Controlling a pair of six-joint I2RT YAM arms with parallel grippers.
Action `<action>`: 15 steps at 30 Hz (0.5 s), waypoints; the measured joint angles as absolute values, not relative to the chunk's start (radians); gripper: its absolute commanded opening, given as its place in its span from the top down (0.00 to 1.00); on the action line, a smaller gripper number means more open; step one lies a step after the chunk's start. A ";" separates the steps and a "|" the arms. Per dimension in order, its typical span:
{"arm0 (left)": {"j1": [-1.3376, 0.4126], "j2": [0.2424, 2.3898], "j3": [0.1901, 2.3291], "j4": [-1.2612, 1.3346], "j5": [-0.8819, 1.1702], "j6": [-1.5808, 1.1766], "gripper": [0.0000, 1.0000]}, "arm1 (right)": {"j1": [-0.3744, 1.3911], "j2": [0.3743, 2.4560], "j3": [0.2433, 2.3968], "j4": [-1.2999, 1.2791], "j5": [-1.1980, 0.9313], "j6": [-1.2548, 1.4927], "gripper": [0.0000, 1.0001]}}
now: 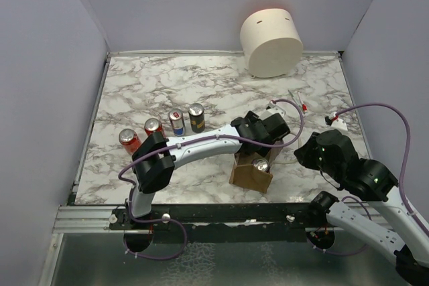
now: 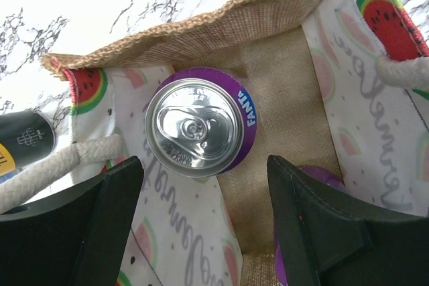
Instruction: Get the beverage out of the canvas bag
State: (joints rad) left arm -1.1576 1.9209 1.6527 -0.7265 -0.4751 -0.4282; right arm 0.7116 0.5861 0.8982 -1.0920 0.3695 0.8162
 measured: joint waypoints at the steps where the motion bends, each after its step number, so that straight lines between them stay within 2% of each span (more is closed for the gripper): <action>1: -1.156 1.927 1.653 -0.727 -0.474 -0.428 0.22 | 0.712 0.586 0.898 -1.092 0.369 0.816 0.89; 15: -1.128 2.032 1.680 -0.729 -0.457 -0.405 0.18 | 0.712 0.586 0.898 -1.092 0.369 0.816 0.89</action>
State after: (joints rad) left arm -1.1282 2.0315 1.6798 -0.7288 -0.4568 -0.4046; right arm 0.7116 0.5861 0.8982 -1.0920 0.3695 0.8162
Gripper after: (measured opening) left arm 0.811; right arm 0.109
